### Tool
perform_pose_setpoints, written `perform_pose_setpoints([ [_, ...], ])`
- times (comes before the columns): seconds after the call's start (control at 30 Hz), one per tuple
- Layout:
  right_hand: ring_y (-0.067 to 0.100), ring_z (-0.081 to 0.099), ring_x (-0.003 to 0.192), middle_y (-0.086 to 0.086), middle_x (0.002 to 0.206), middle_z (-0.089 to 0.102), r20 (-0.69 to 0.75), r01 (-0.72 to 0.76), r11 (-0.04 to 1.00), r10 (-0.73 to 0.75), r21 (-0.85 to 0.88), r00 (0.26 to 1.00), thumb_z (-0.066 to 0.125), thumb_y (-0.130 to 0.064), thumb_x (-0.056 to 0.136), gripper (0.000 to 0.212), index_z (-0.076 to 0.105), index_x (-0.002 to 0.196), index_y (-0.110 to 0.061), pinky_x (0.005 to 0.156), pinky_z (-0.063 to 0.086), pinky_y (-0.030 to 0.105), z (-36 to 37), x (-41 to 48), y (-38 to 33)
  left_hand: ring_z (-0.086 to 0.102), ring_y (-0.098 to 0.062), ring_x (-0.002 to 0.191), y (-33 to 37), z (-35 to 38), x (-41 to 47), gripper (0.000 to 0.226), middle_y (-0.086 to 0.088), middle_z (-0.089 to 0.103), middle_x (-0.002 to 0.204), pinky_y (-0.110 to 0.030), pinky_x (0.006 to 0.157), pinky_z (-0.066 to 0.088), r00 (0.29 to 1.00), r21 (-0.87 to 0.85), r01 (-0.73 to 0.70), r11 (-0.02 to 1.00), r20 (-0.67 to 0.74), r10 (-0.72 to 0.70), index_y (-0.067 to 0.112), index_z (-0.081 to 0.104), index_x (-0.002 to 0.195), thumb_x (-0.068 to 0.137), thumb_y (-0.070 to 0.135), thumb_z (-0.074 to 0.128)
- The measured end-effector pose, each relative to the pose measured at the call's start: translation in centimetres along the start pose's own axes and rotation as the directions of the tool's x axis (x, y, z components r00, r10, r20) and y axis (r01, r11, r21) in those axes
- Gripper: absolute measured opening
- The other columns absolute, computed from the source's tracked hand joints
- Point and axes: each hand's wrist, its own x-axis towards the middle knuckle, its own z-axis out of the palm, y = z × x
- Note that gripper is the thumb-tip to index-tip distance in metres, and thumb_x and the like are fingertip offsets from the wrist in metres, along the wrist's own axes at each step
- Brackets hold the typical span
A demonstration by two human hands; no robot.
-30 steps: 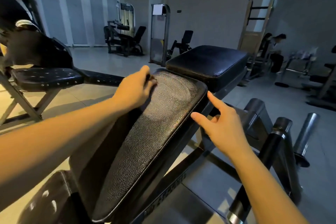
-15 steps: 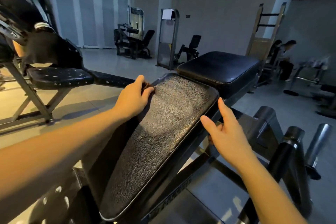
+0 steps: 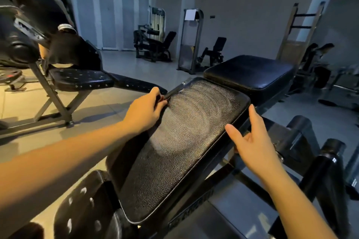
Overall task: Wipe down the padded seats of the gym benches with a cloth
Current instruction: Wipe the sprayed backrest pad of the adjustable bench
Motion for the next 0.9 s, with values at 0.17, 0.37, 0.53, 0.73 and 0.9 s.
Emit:
perform_pose_setpoints([
  [0.17, 0.014, 0.042, 0.116, -0.018, 0.166, 0.015, -0.016, 0.009, 1.0, -0.009, 0.006, 1.0, 0.06, -0.075, 0.081, 0.102, 0.004, 0.16, -0.043, 0.11, 0.044, 0.058, 0.0, 0.1, 0.0, 0.056, -0.025, 0.077, 6.8, 1.2, -2.0, 0.023, 0.003, 0.056, 0.083, -0.036, 0.065, 0.034, 0.986, -0.118, -0.164, 0.979, -0.021, 0.163, 0.016, 0.044, 0.097, 0.1, 0.032, 0.059],
  [0.37, 0.014, 0.037, 0.107, -0.002, 0.125, 0.048, -0.051, -0.029, 0.998, 0.032, 0.063, 0.998, 0.054, -0.098, 0.058, 0.114, 0.007, 0.151, -0.052, 0.1, 0.044, 0.043, 0.3, 0.2, 0.5, 0.056, -0.019, 0.078, 3.9, -0.9, -7.4, 0.023, 0.011, 0.054, 0.083, -0.029, 0.064, 0.035, 0.92, -0.114, -0.367, 0.923, 0.099, 0.379, 0.021, 0.05, 0.094, 0.099, 0.042, 0.054],
  [0.53, 0.022, 0.051, 0.122, -0.008, 0.151, 0.041, -0.04, -0.029, 0.995, 0.033, 0.091, 0.999, 0.063, -0.083, 0.072, 0.106, 0.009, 0.156, -0.048, 0.112, 0.043, 0.054, 0.4, -0.2, 0.0, 0.061, -0.035, 0.082, -0.8, 0.0, -1.3, 0.026, 0.002, 0.056, 0.079, -0.037, 0.064, 0.034, 0.997, -0.068, 0.072, 0.995, -0.036, -0.074, 0.019, 0.041, 0.093, 0.1, 0.037, 0.059],
  [0.73, 0.013, 0.041, 0.11, -0.002, 0.156, 0.043, -0.043, -0.043, 0.996, 0.046, 0.075, 0.998, 0.058, -0.094, 0.061, 0.109, 0.01, 0.151, -0.055, 0.11, 0.045, 0.055, 0.1, -0.2, -0.4, 0.059, -0.02, 0.081, 6.9, -0.2, -9.3, 0.019, 0.004, 0.061, 0.087, -0.038, 0.07, 0.045, 0.925, -0.221, -0.346, 0.912, 0.082, 0.371, 0.019, 0.05, 0.097, 0.098, 0.037, 0.057],
  [0.9, 0.016, 0.04, 0.108, -0.007, 0.127, 0.044, -0.049, -0.049, 0.995, 0.053, 0.082, 0.997, 0.058, -0.095, 0.061, 0.091, 0.01, 0.137, -0.078, 0.102, 0.043, 0.043, 0.5, -0.2, -0.3, 0.06, -0.021, 0.08, 2.4, -0.5, -7.4, 0.02, 0.008, 0.061, 0.086, -0.029, 0.065, 0.036, 0.965, -0.096, -0.258, 0.961, 0.031, 0.262, 0.026, 0.046, 0.094, 0.099, 0.043, 0.055],
])
